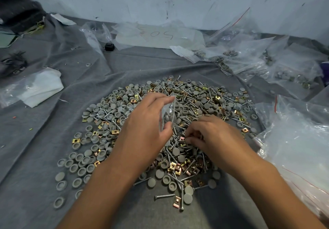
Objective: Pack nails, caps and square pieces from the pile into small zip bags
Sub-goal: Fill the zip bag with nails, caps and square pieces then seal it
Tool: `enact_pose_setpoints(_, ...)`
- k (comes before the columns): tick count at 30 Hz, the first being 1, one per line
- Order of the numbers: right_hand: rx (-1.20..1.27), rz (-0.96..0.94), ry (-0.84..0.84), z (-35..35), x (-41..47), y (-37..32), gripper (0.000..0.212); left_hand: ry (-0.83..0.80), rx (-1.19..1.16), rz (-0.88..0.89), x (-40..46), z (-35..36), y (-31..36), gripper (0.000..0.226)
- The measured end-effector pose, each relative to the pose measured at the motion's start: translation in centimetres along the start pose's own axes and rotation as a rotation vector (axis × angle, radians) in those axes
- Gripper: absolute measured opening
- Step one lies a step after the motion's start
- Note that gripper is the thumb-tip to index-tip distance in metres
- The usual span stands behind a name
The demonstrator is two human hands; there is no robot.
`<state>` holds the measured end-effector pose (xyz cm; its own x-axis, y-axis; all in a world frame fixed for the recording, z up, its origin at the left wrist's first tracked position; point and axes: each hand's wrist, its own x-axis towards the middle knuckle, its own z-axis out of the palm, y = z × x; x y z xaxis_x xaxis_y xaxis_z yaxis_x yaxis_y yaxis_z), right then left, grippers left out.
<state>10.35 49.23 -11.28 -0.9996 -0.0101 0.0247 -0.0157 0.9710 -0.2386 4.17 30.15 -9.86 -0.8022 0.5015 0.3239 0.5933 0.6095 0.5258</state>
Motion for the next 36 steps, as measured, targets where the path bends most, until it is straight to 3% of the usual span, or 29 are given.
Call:
enact_pose_setpoints(8,-0.023,-0.008,-0.16,-0.2,-0.3,-0.4,0.021,-0.002,0.006,-0.002,-0.1,0.0,0.0,0.059)
enact_pose_setpoints(12,0.012,0.018,-0.197,0.0,-0.2,-0.2,0.014,-0.002,-0.002,0.002,-0.1,0.0,0.0,0.059)
enact_pose_setpoints(16,0.03,0.014,-0.035,0.3,0.2,-0.1,0.016,0.006,-0.006,0.0,-0.1,0.0,0.0,0.06)
enact_pose_setpoints(20,-0.07,-0.05,-0.024,1.2,0.2,-0.7,0.03,0.009,0.013,0.004,-0.1,0.0,0.0,0.059)
enact_pose_setpoints(23,-0.124,-0.057,0.041,1.6,0.2,-0.9,0.023,0.012,0.002,0.0,0.0,0.0,0.0,0.059)
enact_pose_setpoints(27,0.138,-0.003,0.082,1.1,0.6,-0.3,0.013,0.006,0.002,0.005,-0.1,0.1,0.0,0.059)
enact_pose_setpoints(30,0.415,-0.059,0.33,-0.1,0.5,-1.1,0.015,0.009,-0.001,0.011,0.0,0.2,0.1,0.06)
enact_pose_setpoints(33,0.432,-0.163,0.533,-0.8,0.3,-2.5,0.015,0.011,-0.016,0.016,0.0,0.3,0.1,0.059)
enact_pose_setpoints(36,0.357,-0.175,0.552,-0.4,0.5,-3.3,0.024,0.011,-0.004,0.027,0.0,0.3,0.1,0.059)
